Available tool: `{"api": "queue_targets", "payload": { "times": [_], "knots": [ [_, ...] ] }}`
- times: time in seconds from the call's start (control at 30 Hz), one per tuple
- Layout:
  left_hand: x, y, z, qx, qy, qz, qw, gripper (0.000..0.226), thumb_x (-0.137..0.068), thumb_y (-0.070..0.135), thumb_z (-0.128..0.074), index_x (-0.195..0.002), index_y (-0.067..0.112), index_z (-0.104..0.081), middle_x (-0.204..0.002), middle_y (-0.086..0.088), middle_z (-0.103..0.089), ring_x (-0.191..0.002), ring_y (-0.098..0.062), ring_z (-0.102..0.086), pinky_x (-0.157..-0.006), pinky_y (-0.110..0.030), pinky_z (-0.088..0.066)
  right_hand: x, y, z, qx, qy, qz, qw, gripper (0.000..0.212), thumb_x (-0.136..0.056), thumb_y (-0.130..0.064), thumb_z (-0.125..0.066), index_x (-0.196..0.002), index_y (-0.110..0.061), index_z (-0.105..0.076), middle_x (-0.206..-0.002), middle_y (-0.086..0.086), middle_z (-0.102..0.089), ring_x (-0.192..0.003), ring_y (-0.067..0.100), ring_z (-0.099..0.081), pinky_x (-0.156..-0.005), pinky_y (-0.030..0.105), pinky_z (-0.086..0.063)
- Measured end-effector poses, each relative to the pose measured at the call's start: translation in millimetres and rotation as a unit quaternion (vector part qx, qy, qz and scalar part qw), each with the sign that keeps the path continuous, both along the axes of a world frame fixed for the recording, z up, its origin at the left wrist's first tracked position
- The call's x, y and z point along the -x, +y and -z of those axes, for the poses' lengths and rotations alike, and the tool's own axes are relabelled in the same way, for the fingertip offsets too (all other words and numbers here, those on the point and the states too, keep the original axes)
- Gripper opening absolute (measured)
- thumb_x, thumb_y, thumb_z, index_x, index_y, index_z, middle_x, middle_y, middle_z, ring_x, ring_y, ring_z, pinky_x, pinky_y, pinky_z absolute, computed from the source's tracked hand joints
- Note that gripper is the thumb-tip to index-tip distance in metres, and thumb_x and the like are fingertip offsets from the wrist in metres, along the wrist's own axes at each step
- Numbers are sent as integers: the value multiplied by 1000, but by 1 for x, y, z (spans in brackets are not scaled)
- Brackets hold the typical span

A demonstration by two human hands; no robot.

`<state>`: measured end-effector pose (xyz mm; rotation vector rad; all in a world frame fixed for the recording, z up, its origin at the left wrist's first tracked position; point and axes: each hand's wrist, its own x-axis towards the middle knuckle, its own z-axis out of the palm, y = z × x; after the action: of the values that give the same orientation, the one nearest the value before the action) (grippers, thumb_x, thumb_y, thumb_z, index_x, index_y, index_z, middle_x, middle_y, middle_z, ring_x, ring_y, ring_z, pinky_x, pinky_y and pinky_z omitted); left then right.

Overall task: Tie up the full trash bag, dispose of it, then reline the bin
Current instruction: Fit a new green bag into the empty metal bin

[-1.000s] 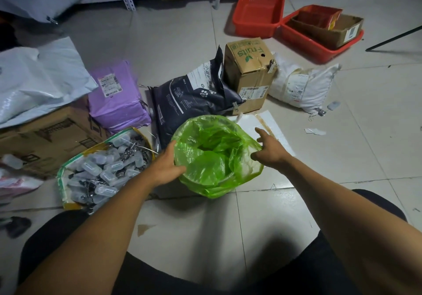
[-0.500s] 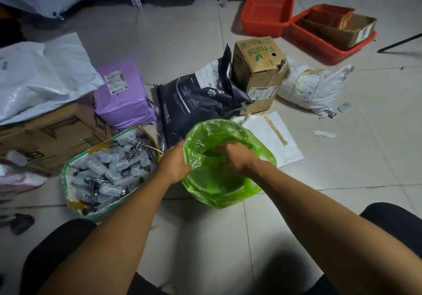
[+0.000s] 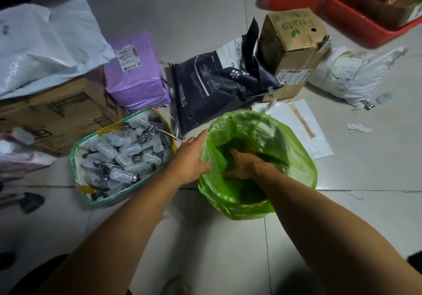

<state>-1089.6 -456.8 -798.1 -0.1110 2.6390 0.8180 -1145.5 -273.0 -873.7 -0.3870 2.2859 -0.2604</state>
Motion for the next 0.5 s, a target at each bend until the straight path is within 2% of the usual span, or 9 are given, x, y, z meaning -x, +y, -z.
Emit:
{"api": "queue_targets", "payload": {
  "times": [0.1,0.3,0.37,0.43,0.5],
  "knots": [
    [2,-5,6,-1,11,10,1000,104,-71,27,-72,-154,30,-10,-149,-12,-41,-133,-30,-45,-106,-44,-43,3,0,17,6,7,5,1000,105,-72,-66,-68,-153,-27,-14,-158,15,-22,-145,39,-21,-120,49,-19],
    [15,4,7,2,14,12,1000,102,-76,21,-74,-154,32,-11,-136,-14,-52,-113,-31,-58,-95,-37,-49,13,3,24,-45,-37,-3,998,98,-78,-66,-62,-154,-28,-11,-160,15,-21,-145,39,-22,-120,48,-19],
    [20,7,7,-3,13,13,1000,101,-76,19,-74,-155,31,-12,-138,-15,-50,-113,-32,-58,-95,-36,-49,16,5,18,-48,-38,-4,998,91,-81,-62,-61,-152,-24,-20,-152,17,-36,-139,39,-36,-117,47,-28],
    [23,9,7,-2,12,11,1000,100,-77,19,-74,-155,29,-13,-141,-14,-47,-114,-31,-57,-96,-38,-48,17,4,7,-53,-3,-40,998,71,-87,-56,-57,-143,-17,-37,-135,16,-55,-122,35,-54,-107,45,-41],
    [24,11,7,0,9,7,1000,100,-77,20,-75,-155,29,-13,-145,-13,-44,-122,-30,-53,-101,-39,-46,17,1,-4,-36,56,-84,994,49,-92,-46,-54,-129,-15,-51,-122,13,-64,-110,32,-62,-98,42,-48]
  ]
}}
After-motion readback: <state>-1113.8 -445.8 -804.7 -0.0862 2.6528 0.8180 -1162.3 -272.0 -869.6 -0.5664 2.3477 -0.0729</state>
